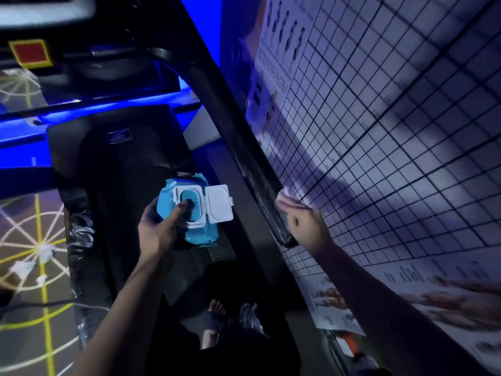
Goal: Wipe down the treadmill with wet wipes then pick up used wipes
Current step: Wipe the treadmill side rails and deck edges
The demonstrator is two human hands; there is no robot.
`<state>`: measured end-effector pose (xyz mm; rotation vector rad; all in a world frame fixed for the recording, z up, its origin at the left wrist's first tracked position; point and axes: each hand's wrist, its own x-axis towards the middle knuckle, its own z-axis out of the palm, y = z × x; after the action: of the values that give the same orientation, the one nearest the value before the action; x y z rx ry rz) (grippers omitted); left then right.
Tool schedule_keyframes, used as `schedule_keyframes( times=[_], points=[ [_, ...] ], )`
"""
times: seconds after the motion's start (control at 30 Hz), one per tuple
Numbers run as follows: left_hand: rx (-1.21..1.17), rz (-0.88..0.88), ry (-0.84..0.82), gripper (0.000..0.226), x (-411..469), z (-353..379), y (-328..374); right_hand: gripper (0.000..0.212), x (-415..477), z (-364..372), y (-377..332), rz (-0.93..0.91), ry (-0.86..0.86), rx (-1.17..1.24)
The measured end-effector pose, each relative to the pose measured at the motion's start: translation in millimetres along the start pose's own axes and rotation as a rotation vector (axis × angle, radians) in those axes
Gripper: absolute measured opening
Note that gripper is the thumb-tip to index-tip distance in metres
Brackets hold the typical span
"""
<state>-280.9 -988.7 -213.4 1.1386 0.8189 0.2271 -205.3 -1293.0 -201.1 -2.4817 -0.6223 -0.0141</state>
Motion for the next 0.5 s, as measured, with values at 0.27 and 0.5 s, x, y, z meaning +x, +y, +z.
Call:
schedule_keyframes(
  times=[0.27, 0.5],
  points=[
    [-0.037, -0.022, 0.004, 0.057, -6.4, -4.9, -7.2, 0.033, -24.1, -20.6, 0.9, -0.110, 0.055, -0.033],
    [-0.070, -0.029, 0.009, 0.054, -12.5, -7.8, -13.8, 0.050, -25.1, -19.6, 22.2, -0.401, -0.437, -0.452]
  ],
)
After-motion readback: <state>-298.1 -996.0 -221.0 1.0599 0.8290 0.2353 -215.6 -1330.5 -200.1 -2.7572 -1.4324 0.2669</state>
